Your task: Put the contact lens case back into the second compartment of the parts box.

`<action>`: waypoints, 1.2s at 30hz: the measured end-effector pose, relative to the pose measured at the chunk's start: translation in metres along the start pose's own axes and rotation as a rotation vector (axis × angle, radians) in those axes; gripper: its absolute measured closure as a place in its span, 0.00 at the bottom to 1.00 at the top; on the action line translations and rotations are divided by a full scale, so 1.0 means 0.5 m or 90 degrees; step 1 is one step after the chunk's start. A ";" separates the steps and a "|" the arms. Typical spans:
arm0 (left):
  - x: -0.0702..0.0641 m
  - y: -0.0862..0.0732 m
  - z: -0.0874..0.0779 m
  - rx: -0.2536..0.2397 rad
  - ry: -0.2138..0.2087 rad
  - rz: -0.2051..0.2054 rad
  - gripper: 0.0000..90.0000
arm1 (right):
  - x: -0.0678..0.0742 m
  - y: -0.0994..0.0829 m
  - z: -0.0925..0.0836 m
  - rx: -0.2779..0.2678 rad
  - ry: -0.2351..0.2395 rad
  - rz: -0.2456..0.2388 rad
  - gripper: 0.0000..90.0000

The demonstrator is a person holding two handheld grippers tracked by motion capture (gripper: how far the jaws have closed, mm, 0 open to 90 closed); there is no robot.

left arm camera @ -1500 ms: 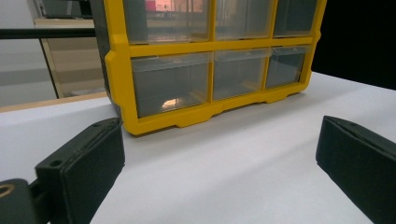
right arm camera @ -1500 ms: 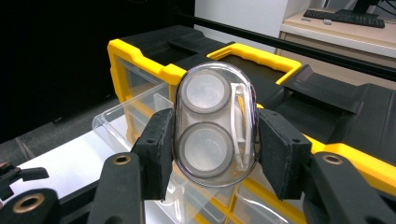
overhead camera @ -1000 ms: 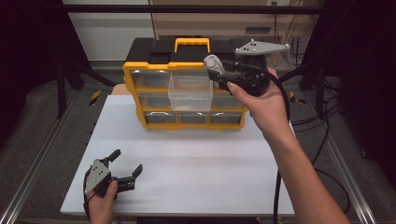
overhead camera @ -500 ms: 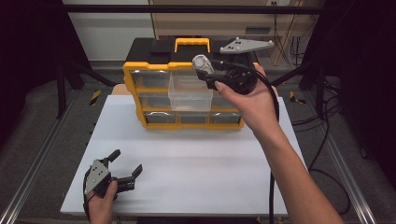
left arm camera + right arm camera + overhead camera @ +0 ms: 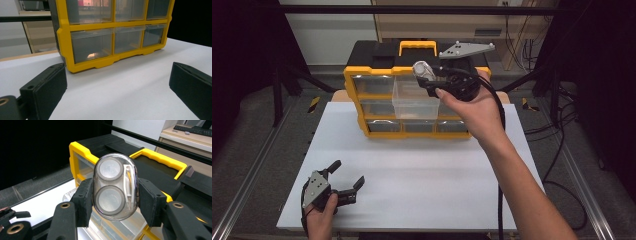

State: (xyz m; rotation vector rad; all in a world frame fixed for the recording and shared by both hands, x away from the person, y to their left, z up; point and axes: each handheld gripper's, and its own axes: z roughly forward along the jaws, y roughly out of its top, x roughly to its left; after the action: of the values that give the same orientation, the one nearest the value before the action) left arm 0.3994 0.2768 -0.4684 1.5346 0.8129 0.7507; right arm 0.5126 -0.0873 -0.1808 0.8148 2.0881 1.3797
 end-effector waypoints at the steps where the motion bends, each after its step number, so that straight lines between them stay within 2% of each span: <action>1: 0.000 0.000 0.000 0.000 0.000 0.000 0.01 | 0.000 0.000 0.000 0.000 0.000 0.000 0.55; 36: 0.000 0.000 0.001 0.002 -0.002 0.001 0.01 | 0.013 -0.001 0.029 0.032 0.007 -0.018 0.54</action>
State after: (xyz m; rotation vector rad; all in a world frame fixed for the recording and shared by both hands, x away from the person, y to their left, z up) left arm 0.3998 0.2765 -0.4685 1.5393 0.8105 0.7485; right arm 0.5178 -0.0736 -0.1871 0.7959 2.1420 1.3257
